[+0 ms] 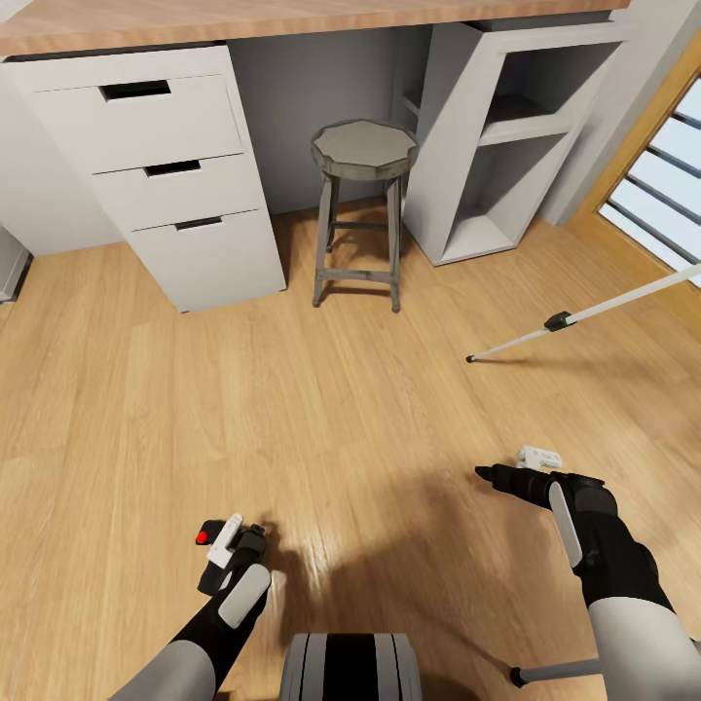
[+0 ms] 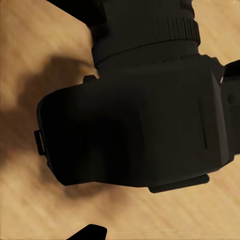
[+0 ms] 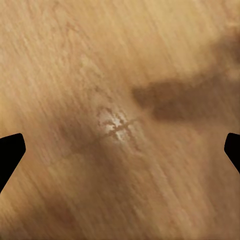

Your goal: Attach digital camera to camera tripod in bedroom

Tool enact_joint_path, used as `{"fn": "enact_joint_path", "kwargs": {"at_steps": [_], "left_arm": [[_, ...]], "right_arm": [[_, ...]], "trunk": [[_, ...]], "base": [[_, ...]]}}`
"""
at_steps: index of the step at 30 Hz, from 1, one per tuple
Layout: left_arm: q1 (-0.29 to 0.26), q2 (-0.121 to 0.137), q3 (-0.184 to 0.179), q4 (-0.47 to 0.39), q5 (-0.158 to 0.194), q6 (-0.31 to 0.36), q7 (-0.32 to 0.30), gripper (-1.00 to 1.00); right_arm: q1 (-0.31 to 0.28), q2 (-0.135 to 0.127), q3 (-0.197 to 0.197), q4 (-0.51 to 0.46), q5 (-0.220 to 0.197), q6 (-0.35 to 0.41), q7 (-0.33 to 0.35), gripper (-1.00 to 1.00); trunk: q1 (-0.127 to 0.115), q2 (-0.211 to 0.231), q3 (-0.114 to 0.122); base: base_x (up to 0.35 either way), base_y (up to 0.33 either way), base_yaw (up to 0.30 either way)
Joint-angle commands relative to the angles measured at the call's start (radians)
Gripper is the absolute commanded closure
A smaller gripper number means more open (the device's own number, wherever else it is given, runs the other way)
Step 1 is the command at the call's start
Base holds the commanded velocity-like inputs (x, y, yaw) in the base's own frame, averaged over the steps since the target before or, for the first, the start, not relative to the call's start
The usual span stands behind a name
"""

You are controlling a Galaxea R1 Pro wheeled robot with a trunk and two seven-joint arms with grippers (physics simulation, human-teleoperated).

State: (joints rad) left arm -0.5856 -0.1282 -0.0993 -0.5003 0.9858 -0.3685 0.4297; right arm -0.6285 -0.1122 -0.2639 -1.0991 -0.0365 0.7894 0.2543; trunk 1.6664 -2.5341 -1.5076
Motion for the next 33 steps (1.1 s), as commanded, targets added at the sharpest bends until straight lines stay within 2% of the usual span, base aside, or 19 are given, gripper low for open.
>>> {"fn": "enact_joint_path", "kwargs": {"at_steps": [1, 9, 18, 33], "left_arm": [[0.0, 0.001, -0.008, 0.0, 0.011, -0.007, 0.005, -1.0], [0.0, -0.001, -0.009, 0.016, 0.023, -0.001, 0.006, -1.0], [-0.001, 0.001, -0.007, 0.022, 0.073, -0.002, 0.016, -1.0], [-0.001, -0.001, -0.007, 0.019, 0.075, 0.0, 0.013, -1.0]], "right_arm": [[0.0, 0.0, -0.001, -0.001, -0.003, 0.005, 0.002, -1.0], [0.0, -0.001, -0.001, -0.001, -0.003, 0.005, 0.002, -1.0], [0.003, 0.002, 0.0, -0.001, 0.0, 0.006, 0.003, -1.0], [0.004, 0.002, 0.0, -0.001, 0.003, 0.005, 0.003, -1.0]], "trunk": [[0.0, 0.0, -0.001], [0.0, 0.0, -0.001], [0.0, 0.0, -0.001], [0.0, 0.0, -0.001]], "base": [[0.0, 0.0, 0.0], [0.0, 0.0, 0.0], [0.0, 0.0, 0.0], [0.0, 0.0, 0.0]]}}
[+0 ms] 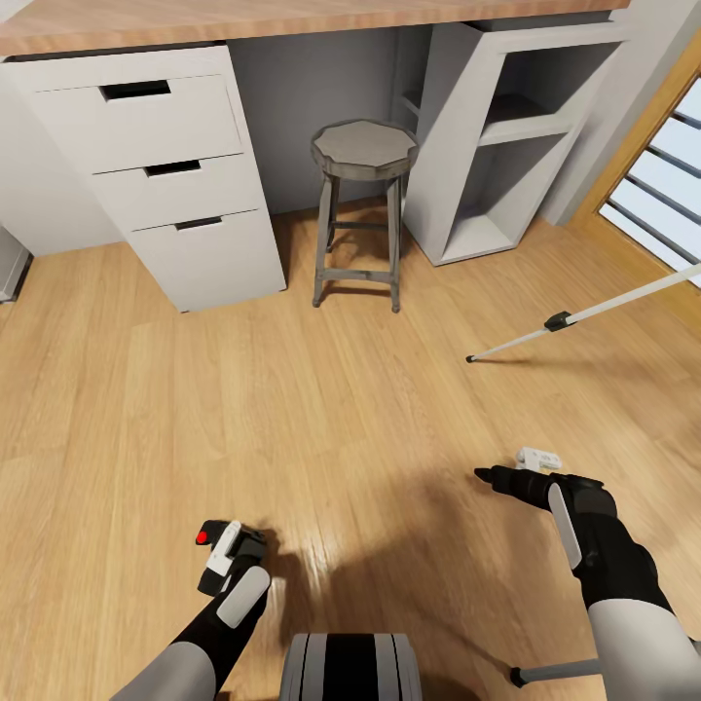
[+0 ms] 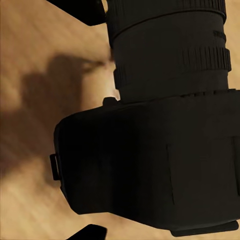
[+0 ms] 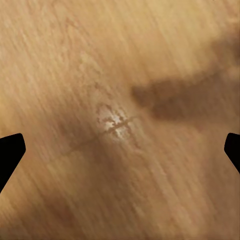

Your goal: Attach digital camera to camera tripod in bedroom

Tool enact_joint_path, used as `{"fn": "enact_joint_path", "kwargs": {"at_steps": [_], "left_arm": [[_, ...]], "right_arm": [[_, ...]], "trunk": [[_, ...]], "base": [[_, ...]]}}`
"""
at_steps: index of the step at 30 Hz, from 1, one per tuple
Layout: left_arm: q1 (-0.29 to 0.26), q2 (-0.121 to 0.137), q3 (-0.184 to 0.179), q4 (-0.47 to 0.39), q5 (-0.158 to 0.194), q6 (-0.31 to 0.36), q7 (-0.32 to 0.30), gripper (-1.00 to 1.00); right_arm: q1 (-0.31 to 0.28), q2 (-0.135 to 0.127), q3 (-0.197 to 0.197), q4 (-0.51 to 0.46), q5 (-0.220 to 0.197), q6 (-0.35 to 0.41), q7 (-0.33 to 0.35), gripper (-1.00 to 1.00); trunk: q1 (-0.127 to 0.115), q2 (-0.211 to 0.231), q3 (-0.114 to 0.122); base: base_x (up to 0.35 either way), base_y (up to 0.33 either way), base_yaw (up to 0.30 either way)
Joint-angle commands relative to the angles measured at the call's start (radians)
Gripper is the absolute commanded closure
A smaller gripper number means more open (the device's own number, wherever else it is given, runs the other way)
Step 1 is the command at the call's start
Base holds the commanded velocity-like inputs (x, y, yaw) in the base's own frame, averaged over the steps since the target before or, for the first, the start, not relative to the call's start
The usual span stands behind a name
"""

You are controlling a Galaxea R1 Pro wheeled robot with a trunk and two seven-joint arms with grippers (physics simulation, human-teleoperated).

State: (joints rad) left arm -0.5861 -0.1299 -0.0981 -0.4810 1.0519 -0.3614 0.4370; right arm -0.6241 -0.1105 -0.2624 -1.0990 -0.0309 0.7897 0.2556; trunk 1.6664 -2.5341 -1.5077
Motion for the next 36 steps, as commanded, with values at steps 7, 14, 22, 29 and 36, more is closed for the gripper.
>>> {"fn": "enact_joint_path", "kwargs": {"at_steps": [7, 14, 22, 29, 36], "left_arm": [[-0.001, 0.0, -0.008, 0.0, 0.01, -0.007, 0.005, -1.0], [-0.001, -0.001, -0.008, 0.0, 0.01, -0.006, 0.005, -1.0], [-0.001, -0.002, -0.008, 0.0, 0.01, -0.004, 0.005, -1.0], [-0.001, -0.002, -0.008, 0.0, 0.01, -0.004, 0.005, -1.0], [0.0, -0.003, -0.009, -0.001, 0.01, -0.005, 0.005, -1.0]], "right_arm": [[-0.001, 0.0, -0.001, -0.001, -0.003, 0.005, 0.002, -1.0], [0.0, 0.0, -0.001, -0.001, -0.003, 0.006, 0.002, -1.0], [0.0, 0.0, -0.001, -0.001, -0.003, 0.006, 0.002, -1.0], [-0.001, 0.0, -0.001, -0.001, -0.003, 0.005, 0.002, -1.0], [-0.001, 0.0, -0.001, -0.001, -0.003, 0.005, 0.002, -1.0]], "trunk": [[0.0, 0.0, -0.001], [0.0, 0.0, -0.001], [0.0, 0.0, -0.001], [0.0, 0.0, -0.001], [0.0, 0.0, -0.001]], "base": [[0.0, 0.0, 0.0], [0.0, 0.0, 0.0], [0.0, 0.0, 0.0], [0.0, 0.0, 0.0], [0.0, 0.0, 0.0]]}}
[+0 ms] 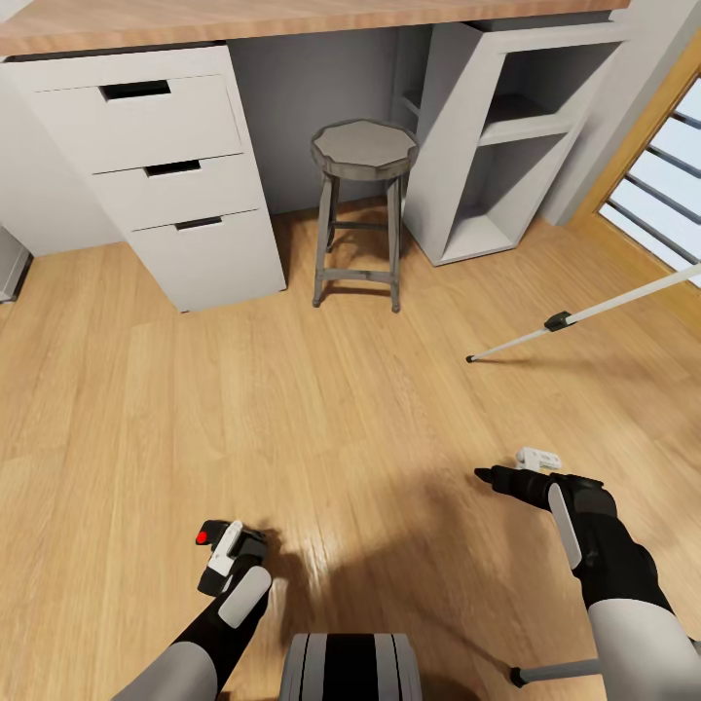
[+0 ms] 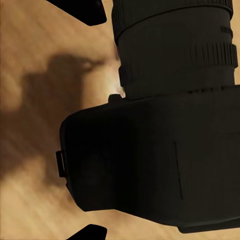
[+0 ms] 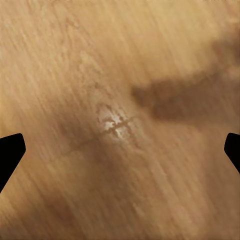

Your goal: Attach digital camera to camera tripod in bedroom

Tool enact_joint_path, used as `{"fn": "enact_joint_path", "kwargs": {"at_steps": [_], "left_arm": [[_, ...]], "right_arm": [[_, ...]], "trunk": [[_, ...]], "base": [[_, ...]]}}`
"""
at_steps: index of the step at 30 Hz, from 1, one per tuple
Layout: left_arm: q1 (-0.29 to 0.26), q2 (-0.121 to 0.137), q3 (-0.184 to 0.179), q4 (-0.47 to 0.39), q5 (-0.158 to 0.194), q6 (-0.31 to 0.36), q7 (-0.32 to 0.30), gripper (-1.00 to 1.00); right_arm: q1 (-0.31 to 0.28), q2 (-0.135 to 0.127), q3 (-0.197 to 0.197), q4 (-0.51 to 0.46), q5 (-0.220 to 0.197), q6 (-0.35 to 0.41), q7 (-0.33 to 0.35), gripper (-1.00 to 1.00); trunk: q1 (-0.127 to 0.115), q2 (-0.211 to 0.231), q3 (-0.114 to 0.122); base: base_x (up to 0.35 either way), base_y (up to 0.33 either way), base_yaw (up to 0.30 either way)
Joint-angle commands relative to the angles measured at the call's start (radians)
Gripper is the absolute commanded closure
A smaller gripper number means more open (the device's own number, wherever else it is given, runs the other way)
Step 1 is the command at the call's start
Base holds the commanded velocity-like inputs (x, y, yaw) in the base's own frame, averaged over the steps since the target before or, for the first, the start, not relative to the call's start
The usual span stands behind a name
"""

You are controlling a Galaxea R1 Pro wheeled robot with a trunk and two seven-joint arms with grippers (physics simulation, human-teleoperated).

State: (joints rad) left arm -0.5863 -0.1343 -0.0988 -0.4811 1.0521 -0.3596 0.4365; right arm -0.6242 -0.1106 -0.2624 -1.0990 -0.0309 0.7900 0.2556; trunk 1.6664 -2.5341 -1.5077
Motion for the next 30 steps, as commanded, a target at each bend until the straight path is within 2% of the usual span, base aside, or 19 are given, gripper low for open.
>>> {"fn": "enact_joint_path", "kwargs": {"at_steps": [1, 30], "left_arm": [[0.0, 0.001, -0.008, -0.001, 0.009, -0.007, 0.005, -1.0], [-0.001, 0.001, -0.009, -0.006, 0.008, -0.007, 0.005, -1.0]], "right_arm": [[0.0, 0.0, -0.001, -0.001, -0.003, 0.005, 0.002, -1.0], [-0.001, 0.0, -0.001, -0.001, -0.003, 0.005, 0.002, -1.0]], "trunk": [[0.0, 0.0, -0.001], [0.0, 0.0, -0.001]], "base": [[0.0, 0.0, 0.0], [0.008, 0.0, 0.0]]}}
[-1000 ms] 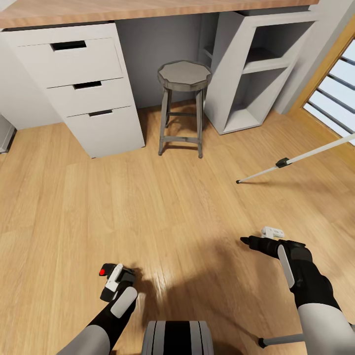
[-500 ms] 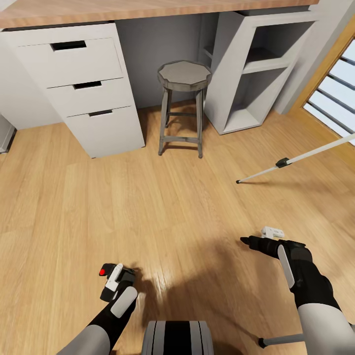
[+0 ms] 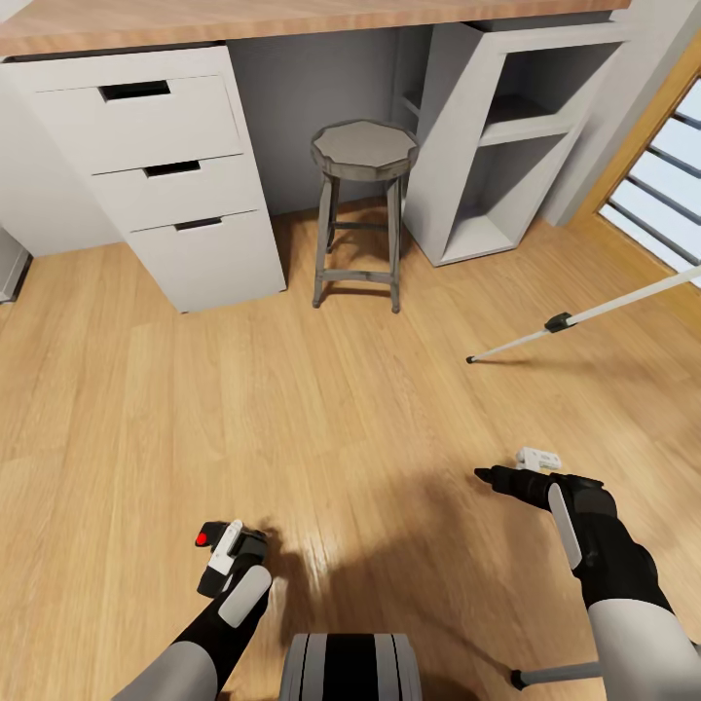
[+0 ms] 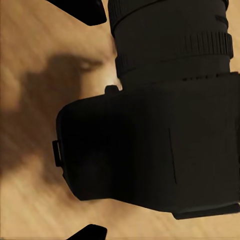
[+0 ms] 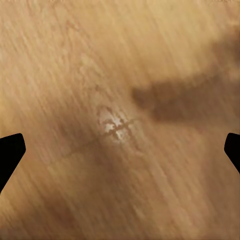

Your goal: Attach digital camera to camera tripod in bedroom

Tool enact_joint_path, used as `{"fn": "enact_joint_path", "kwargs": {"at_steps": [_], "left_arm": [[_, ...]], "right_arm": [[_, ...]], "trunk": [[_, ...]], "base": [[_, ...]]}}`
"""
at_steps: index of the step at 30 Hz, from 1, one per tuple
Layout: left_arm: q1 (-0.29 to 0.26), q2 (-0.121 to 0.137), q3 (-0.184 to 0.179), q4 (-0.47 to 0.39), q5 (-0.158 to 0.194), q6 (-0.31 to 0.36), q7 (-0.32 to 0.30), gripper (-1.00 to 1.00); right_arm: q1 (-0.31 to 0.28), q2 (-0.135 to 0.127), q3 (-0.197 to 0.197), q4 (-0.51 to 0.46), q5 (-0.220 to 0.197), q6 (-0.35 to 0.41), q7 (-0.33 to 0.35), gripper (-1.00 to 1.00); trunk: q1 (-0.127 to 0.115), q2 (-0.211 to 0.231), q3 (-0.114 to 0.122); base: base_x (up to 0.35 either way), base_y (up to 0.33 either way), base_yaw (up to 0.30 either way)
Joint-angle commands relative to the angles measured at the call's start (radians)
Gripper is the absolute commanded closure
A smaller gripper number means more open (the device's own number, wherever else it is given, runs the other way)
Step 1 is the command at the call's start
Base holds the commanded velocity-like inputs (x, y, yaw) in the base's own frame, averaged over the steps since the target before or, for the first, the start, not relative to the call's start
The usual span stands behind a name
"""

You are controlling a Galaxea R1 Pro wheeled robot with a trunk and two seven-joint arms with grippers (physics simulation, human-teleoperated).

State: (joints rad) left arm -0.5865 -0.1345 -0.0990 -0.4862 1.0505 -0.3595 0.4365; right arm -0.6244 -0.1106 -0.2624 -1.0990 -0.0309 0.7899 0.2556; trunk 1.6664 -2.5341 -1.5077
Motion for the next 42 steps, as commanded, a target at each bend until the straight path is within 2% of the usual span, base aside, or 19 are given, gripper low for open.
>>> {"fn": "enact_joint_path", "kwargs": {"at_steps": [1, 19, 42], "left_arm": [[0.0, 0.001, -0.008, -0.001, 0.009, -0.007, 0.005, -1.0], [0.0, 0.001, -0.008, -0.001, 0.009, -0.006, 0.005, -1.0], [-0.001, 0.002, -0.008, 0.004, 0.011, -0.009, 0.005, -1.0]], "right_arm": [[0.0, 0.0, -0.001, -0.001, -0.003, 0.005, 0.002, -1.0], [-0.001, 0.0, -0.001, -0.001, -0.003, 0.005, 0.002, -1.0], [0.0, 0.0, -0.001, -0.001, -0.003, 0.005, 0.002, -1.0]], "trunk": [[0.0, 0.0, -0.001], [0.0, 0.0, -0.001], [0.0, 0.0, -0.001]], "base": [[0.003, 0.0, 0.0], [0.086, 0.0, 0.0], [0.006, 0.0, 0.0]]}}
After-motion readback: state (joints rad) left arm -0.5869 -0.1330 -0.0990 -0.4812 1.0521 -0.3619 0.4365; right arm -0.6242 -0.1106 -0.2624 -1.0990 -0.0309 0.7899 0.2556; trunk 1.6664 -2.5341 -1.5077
